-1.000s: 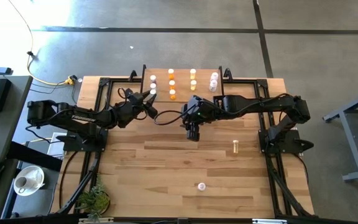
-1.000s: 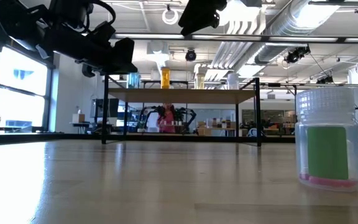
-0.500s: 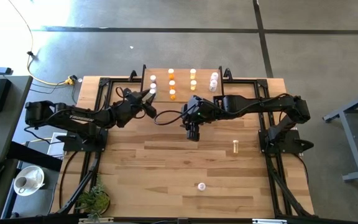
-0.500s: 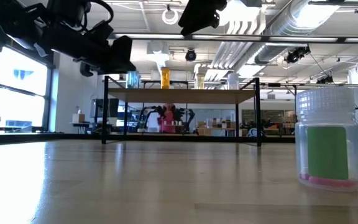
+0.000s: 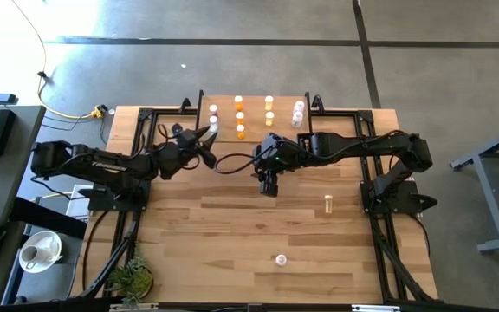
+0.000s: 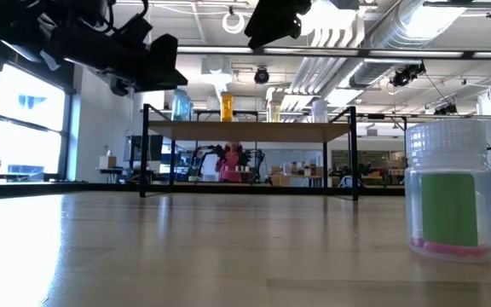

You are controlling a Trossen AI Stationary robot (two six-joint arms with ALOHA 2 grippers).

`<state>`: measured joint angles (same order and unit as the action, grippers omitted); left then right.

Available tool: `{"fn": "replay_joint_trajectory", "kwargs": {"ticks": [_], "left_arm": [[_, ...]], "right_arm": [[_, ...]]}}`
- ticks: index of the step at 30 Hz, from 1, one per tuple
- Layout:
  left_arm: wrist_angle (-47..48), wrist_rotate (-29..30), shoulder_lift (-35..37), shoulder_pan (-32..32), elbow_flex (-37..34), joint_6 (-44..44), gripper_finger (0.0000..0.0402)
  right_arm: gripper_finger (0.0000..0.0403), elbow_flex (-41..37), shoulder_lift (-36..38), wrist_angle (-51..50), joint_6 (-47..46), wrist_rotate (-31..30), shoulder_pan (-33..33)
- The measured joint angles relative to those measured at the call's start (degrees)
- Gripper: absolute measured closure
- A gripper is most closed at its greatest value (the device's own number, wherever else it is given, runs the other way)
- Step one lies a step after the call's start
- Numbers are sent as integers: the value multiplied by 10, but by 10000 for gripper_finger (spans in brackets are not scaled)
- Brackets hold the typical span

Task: Pick and place medicine bottles onto shelf by color
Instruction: Put the blue pill bottle on the shelf aligned with the other blue pill bottle, then put the white pill bottle on the shelf aligned with the other white pill bottle

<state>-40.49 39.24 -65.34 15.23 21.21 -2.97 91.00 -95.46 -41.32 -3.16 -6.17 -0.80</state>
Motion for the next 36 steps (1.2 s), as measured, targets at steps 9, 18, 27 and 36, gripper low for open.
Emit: {"fn": "replay_joint_trajectory", "kwargs": {"ticks": [9, 18, 27, 36], "left_arm": [[4, 3, 28, -7, 1, 17, 245], [5, 2, 82, -20, 1, 61, 245], [104, 0, 165, -80, 1, 77, 245], [224, -73, 208, -162, 1, 14, 245]], "right_arm": [[218, 0, 0, 0, 0, 0, 0], [218, 0, 1, -10, 0, 7, -7], [218, 0, 7, -78, -13, 7, -30], [218, 0, 5, -147, 6, 7, -70]]}}
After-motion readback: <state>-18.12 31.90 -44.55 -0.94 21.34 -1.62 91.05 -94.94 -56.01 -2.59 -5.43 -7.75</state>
